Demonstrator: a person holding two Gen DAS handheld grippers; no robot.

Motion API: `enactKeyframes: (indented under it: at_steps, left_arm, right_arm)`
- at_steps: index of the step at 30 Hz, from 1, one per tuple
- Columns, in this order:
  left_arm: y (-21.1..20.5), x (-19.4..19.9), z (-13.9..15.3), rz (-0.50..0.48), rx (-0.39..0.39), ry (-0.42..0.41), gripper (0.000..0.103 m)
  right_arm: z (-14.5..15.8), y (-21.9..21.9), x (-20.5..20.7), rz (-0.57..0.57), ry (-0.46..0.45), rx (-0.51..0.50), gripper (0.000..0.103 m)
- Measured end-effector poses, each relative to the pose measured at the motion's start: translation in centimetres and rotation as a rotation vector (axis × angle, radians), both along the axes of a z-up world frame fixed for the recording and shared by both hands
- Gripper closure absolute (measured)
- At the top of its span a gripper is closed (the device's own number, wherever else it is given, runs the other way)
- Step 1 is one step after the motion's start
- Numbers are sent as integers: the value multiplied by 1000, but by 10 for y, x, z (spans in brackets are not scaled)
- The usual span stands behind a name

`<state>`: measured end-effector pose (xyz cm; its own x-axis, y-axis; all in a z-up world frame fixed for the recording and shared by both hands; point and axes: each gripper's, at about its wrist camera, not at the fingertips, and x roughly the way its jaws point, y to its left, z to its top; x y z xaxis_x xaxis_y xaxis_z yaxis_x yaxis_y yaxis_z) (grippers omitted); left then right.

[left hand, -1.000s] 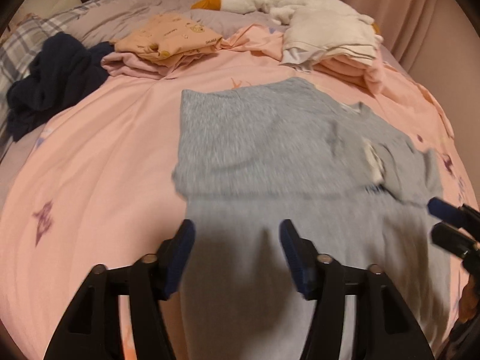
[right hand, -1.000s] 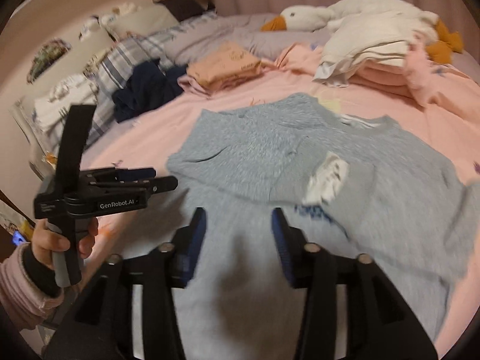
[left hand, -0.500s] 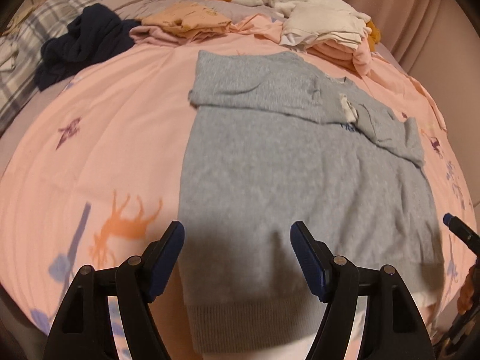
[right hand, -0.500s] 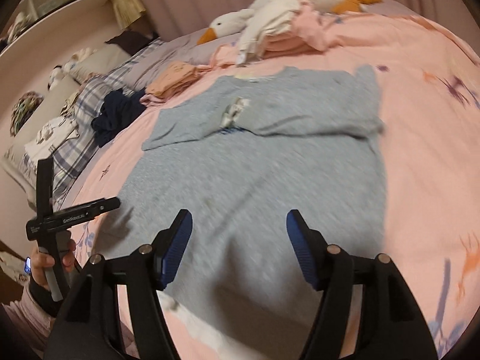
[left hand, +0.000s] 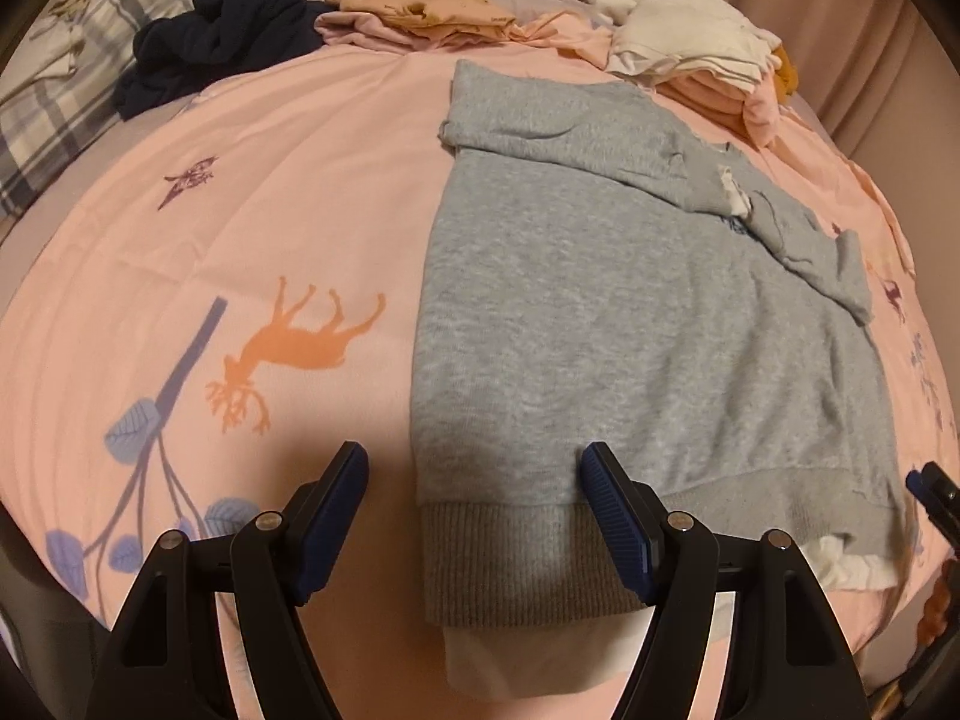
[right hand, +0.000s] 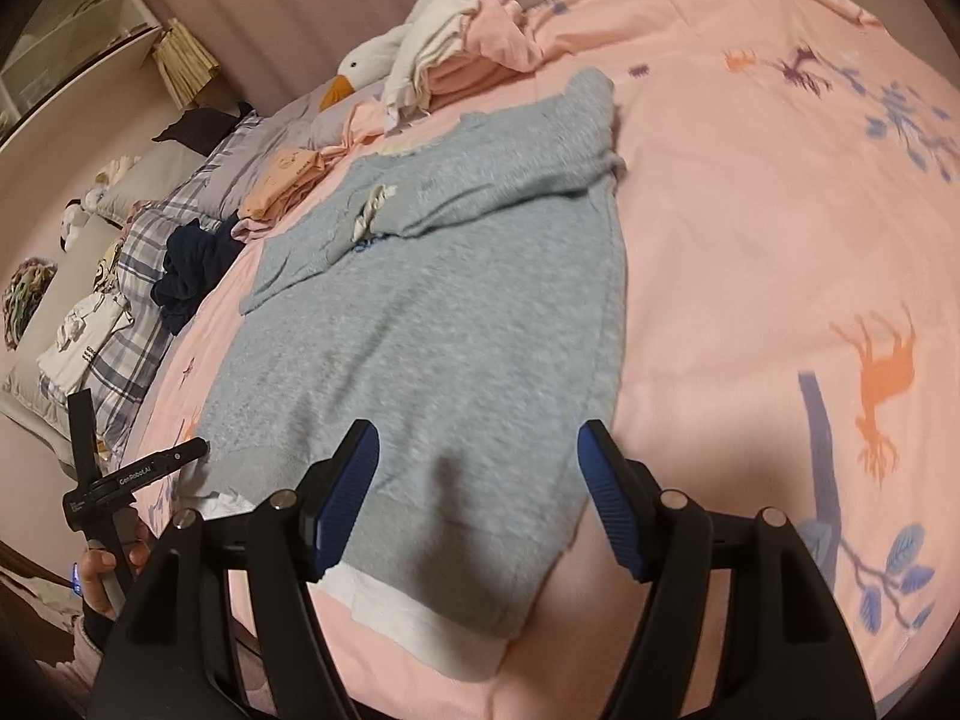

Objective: Fold small clothes
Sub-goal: 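Move both grippers to the ribbed hem of the sweatshirt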

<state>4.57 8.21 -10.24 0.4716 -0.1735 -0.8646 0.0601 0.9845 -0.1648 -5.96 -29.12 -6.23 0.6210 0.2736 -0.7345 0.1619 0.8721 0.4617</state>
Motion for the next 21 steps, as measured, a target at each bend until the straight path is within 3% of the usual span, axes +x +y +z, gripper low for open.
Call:
enactKeyframes:
  at_steps: [21]
  left_arm:
    - [-5,-5,-4,-35,-44,14,29]
  right_arm:
    - [-19,6,-4,42,54,58,28]
